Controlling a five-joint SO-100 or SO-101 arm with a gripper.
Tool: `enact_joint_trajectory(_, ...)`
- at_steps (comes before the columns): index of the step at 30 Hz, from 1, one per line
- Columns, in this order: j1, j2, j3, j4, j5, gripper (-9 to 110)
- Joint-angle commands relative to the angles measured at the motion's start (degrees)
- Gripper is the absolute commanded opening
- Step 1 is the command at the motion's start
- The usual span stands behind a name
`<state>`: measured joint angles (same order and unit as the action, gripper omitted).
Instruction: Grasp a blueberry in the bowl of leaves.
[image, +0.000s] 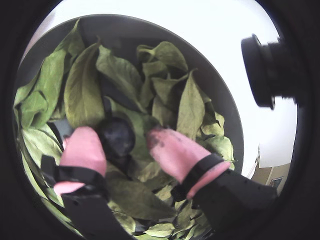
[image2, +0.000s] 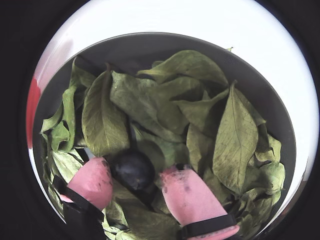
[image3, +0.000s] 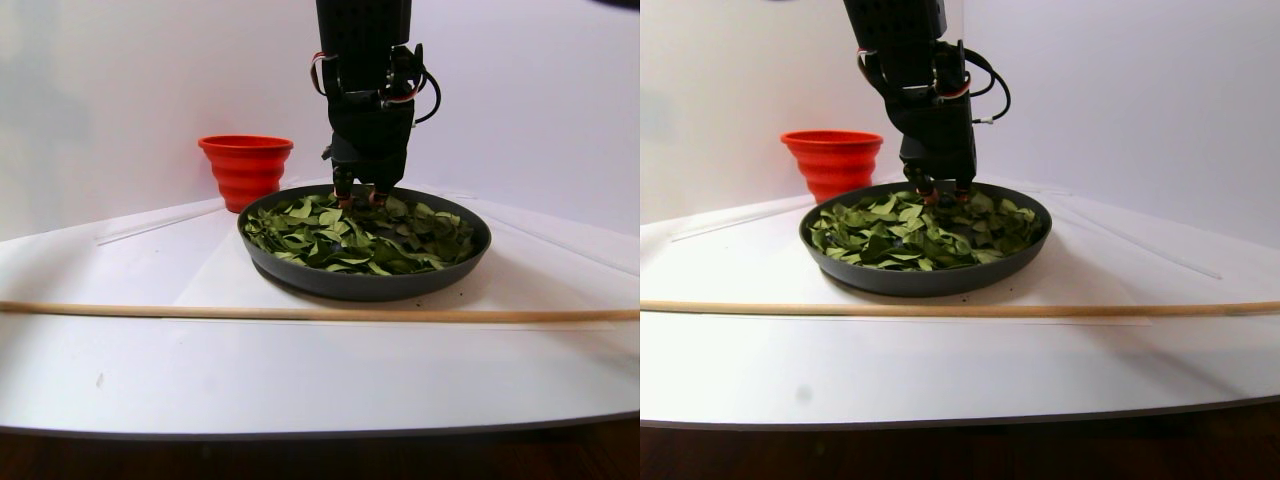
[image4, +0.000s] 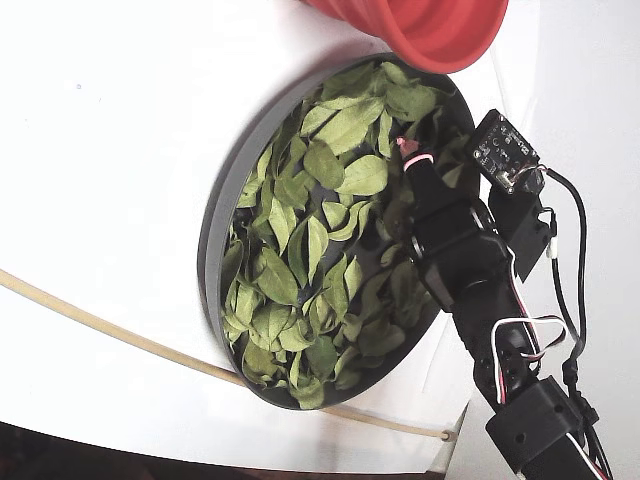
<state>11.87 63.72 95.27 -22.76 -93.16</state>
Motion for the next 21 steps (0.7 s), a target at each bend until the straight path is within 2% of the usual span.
enact_joint_trajectory(1,-0.18,1.14,-4.04,-0.97,0.88,19)
enact_joint_trajectory(21,-0.88,-0.53,-1.76,-2.64,2.29,18)
